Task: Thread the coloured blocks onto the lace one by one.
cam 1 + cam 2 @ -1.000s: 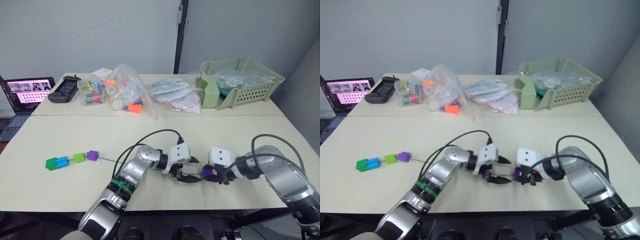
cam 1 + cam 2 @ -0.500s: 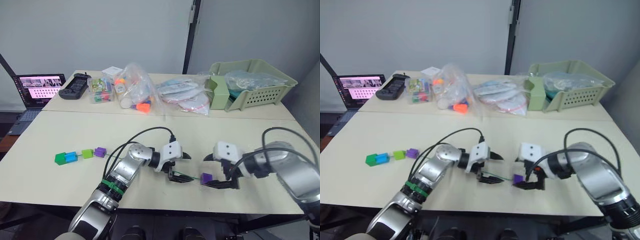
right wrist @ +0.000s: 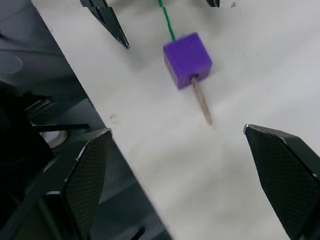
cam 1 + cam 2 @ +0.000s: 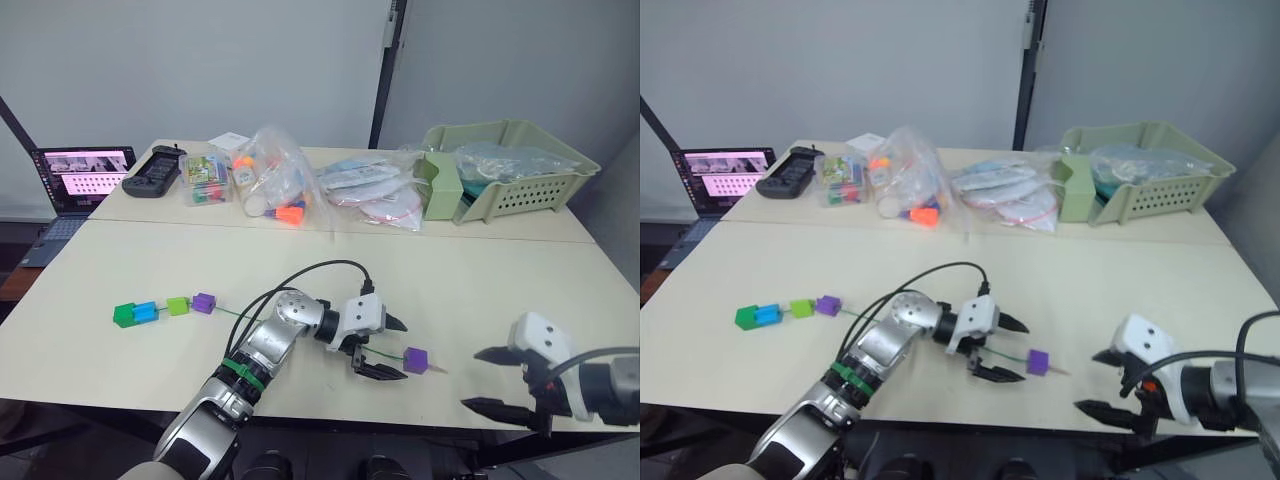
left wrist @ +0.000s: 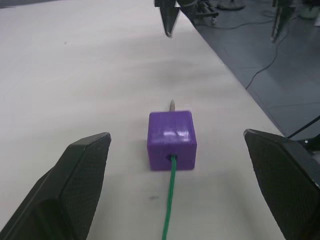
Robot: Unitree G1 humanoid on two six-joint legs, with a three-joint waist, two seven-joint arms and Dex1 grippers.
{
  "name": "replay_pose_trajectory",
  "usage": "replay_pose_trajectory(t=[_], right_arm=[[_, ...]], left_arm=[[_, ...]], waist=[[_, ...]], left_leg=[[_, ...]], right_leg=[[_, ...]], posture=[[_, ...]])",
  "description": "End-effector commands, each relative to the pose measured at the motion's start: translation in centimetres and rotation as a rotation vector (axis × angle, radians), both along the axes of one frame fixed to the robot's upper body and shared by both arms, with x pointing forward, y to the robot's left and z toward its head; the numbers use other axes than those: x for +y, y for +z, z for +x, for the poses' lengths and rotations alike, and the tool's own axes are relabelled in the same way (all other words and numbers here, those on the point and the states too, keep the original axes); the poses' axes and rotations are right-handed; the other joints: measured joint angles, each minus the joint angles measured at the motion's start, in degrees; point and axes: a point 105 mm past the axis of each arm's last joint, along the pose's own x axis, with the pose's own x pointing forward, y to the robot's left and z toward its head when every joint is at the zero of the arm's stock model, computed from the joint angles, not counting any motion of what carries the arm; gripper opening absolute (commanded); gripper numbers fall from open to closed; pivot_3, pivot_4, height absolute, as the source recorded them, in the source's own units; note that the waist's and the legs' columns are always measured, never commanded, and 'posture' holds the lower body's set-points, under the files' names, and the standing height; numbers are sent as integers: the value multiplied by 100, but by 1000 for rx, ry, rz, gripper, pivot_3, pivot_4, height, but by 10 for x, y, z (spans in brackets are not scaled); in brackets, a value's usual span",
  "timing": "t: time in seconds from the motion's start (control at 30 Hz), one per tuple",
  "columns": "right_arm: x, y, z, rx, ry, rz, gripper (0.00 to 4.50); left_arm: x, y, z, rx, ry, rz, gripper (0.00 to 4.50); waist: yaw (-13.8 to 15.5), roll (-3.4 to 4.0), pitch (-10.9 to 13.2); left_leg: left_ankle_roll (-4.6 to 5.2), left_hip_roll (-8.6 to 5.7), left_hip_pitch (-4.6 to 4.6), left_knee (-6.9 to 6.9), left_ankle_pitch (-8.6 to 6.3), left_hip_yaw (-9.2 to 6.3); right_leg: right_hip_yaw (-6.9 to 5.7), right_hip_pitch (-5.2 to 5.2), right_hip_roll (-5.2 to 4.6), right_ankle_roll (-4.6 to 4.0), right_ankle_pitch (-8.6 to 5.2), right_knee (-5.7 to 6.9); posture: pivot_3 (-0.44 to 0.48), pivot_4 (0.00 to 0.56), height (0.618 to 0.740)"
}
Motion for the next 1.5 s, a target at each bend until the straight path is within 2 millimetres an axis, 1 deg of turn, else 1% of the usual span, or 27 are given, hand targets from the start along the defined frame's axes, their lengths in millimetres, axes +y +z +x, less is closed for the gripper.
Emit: replay_pose_trajectory(t=[0.03,0.17,0.27,0.33,0.43,0.53,0.57,0.6,0.63,0.7,0.77,0.87,0.93,1.0,1.1,1.17,1.3,1.33,1.4,1.47,1.5], right_arm=[[-2,6,-3,-81,-28,-40,4454],[-2,1,-9,-85,-70,-36,4454],[-3,-1,-10,-90,-86,-38,4454],[-4,-2,-9,-98,-87,-47,4500],[-4,-2,-5,-117,-84,-53,4500],[-5,-5,1,-135,-76,-62,4500],[-5,-5,3,-139,-73,-63,4500],[-4,-6,5,-143,-67,-62,4500],[-3,-7,7,-148,-59,-62,4500],[-2,-8,11,-159,-43,-67,4500],[-1,-13,23,-177,-7,-102,4500],[2,-15,46,-220,62,-160,4500],[2,-19,55,-230,92,-198,4500],[2,-23,61,-232,115,-223,4500],[8,-32,73,-200,152,-219,4500],[10,-35,76,-182,172,-221,4500],[19,-34,80,-175,197,-188,3338],[21,-36,80,-166,207,-185,2929],[23,-38,80,-156,221,-188,2329],[24,-38,80,-149,222,-180,1526],[25,-38,81,-148,223,-178,1210]], left_arm=[[-11,3,-1,-45,-36,1,4500],[-26,1,1,-52,-35,6,4500],[-31,-3,5,-50,-17,19,4500],[-35,-7,6,-50,-4,31,3950],[-38,-8,5,-45,-5,26,2978],[-35,-10,5,-43,-6,28,1950],[-33,-11,5,-41,-6,32,1674],[-32,-12,5,-41,-5,35,1292],[-30,-12,6,-41,-3,38,1209],[-29,-13,7,-40,2,40,1209],[-27,-13,9,-43,13,41,1209],[-26,-13,12,-55,38,42,1209],[-26,-13,12,-55,40,43,1209],[-26,-13,12,-55,41,44,1209],[-26,-14,12,-58,46,47,1209],[-26,-14,12,-59,48,47,1209],[-25,-14,13,-60,55,49,1209],[-25,-14,13,-60,56,49,1209],[-25,-14,14,-61,57,50,1209],[-25,-14,14,-61,59,49,1209],[-25,-14,14,-61,61,49,1209]], waist=[[-15,0,0],[-9,-2,1],[-8,-3,2],[-7,-3,2],[-14,-4,2],[-14,-3,2],[-13,-3,2],[-12,-3,2],[-13,-3,2],[-12,-3,2],[-30,-2,1],[-71,-3,2],[-73,-1,1],[-40,-1,0],[-38,0,0],[-41,0,0],[-43,0,0],[-50,0,0],[-49,0,0],[-51,0,0],[-51,0,-1]], left_leg=[[0,0,0,1,0,1],[0,0,2,1,0,4],[0,-1,0,1,0,10],[0,-1,-1,1,0,11],[0,-1,-1,-1,0,11],[0,-1,-2,-1,0,11],[0,-1,-2,-1,0,11],[0,-1,-2,-1,0,12],[0,0,-2,-1,0,12],[0,0,-2,-2,0,12],[0,1,-2,-3,0,12],[0,1,0,-4,0,15],[0,1,1,-2,0,16],[0,0,-3,-5,0,14],[1,0,-9,-5,-1,17],[1,-1,-9,-2,-1,17],[1,1,-8,-1,-1,14],[1,1,-8,0,-1,14],[1,1,-7,0,-1,14],[1,2,-4,0,0,14],[1,2,-3,0,0,14]], right_leg=[[1,0,0,0,0,0],[4,1,1,3,-1,0],[4,1,0,8,-4,-3],[4,1,0,10,-4,-7],[4,1,0,9,-4,-8],[4,0,1,9,-3,-9],[4,1,0,9,-3,-10],[4,1,0,9,-3,-11],[4,1,1,9,-3,-12],[4,2,0,9,-1,-15],[3,2,2,7,1,-19],[5,5,2,9,3,-28],[5,6,2,9,4,-28],[4,5,2,9,3,-30],[4,2,1,9,4,-35],[5,3,-1,9,6,-35],[4,5,2,8,7,-33],[4,5,2,8,7,-33],[4,5,1,8,7,-31],[4,7,2,8,8,-31],[4,7,2,7,8,-31]], posture=[[0,150,734],[0,150,734],[0,150,734],[0,150,734],[0,150,734],[0,150,734],[0,150,734],[0,150,734],[0,150,734],[0,150,734],[0,150,734],[0,150,734],[0,150,734],[0,150,734],[0,150,734],[0,150,734],[0,150,734],[0,150,734],[0,150,734],[0,150,734],[0,150,734]])
